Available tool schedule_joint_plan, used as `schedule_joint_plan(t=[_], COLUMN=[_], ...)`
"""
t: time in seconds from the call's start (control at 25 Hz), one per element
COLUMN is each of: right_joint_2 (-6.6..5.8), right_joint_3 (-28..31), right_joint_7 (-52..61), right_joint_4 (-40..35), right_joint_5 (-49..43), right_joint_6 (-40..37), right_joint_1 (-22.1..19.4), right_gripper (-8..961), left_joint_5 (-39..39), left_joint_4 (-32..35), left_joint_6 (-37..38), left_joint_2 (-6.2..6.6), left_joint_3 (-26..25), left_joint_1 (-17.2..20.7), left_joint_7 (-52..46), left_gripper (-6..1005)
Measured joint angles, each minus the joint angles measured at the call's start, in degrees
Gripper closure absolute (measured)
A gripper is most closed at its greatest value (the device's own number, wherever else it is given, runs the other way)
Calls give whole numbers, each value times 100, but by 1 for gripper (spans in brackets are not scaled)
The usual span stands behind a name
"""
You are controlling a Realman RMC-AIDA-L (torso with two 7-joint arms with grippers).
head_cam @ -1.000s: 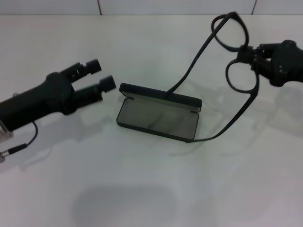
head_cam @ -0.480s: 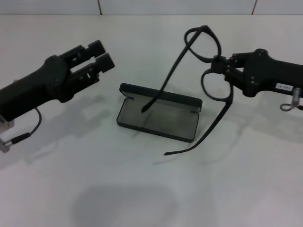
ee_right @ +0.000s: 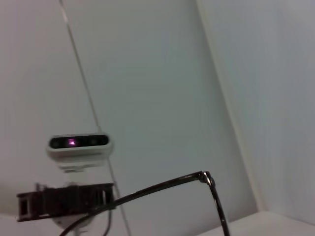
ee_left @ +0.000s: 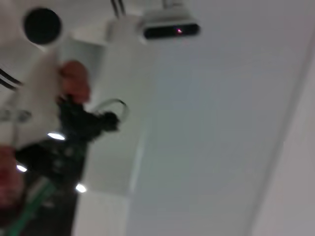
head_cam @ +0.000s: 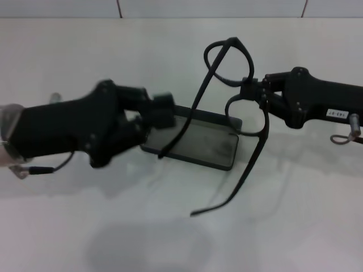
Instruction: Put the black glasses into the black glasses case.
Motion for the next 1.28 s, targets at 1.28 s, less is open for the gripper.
schedule_joint_plan(t=[1.28], right_joint_2=[16], right_joint_3=[-368], right_joint_7=[79], right_joint_4=[375], right_joint_5=[821], right_joint_6=[-731], right_joint_1=[208], right_gripper=[888], left_joint_5=[25], left_joint_4=[-296], left_joint_6=[-80], left_joint_2=[-370], left_joint_3=[631], left_joint_1=[-451], left_joint_7=[610], left_gripper=[1001])
